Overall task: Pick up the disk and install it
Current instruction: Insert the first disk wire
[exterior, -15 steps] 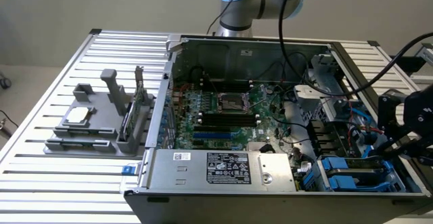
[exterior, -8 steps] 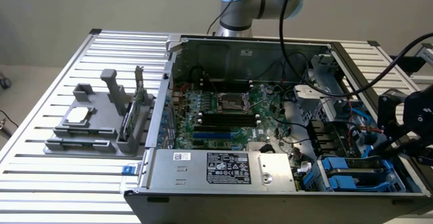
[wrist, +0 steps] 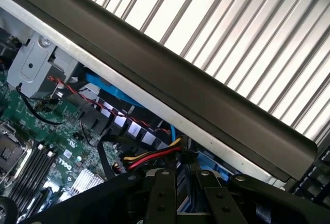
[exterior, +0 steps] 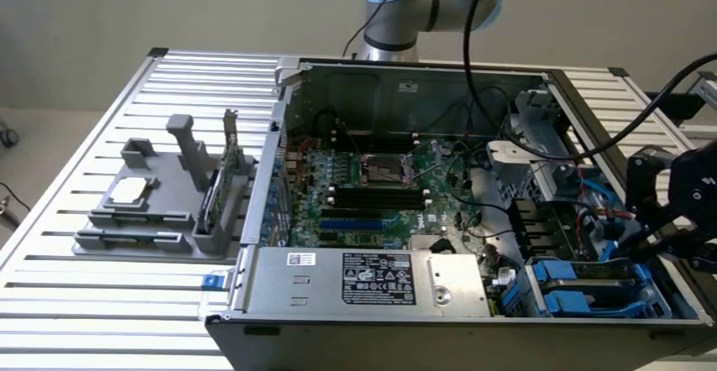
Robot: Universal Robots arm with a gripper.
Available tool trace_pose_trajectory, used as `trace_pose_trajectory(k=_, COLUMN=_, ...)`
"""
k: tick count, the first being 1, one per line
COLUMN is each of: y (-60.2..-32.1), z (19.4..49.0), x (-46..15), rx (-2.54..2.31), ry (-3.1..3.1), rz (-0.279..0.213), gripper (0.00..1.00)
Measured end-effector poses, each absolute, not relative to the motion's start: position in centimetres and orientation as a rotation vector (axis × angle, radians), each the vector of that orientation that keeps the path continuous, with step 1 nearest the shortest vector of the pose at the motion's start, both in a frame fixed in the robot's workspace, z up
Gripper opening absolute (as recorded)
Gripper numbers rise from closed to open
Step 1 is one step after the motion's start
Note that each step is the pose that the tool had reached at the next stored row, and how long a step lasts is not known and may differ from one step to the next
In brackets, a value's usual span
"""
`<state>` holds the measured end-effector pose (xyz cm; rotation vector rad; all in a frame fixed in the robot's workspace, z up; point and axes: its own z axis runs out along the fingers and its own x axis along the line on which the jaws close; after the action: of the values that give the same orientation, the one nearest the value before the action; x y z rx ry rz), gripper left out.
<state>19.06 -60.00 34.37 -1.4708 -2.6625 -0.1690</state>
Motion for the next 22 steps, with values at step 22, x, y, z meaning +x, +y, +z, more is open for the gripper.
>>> trace_pose_trajectory(k=22, y=-61.2, z=35.9, x=19.1, rx=-1.471, ry=-2.661, rz=-0.168, gripper=0.22)
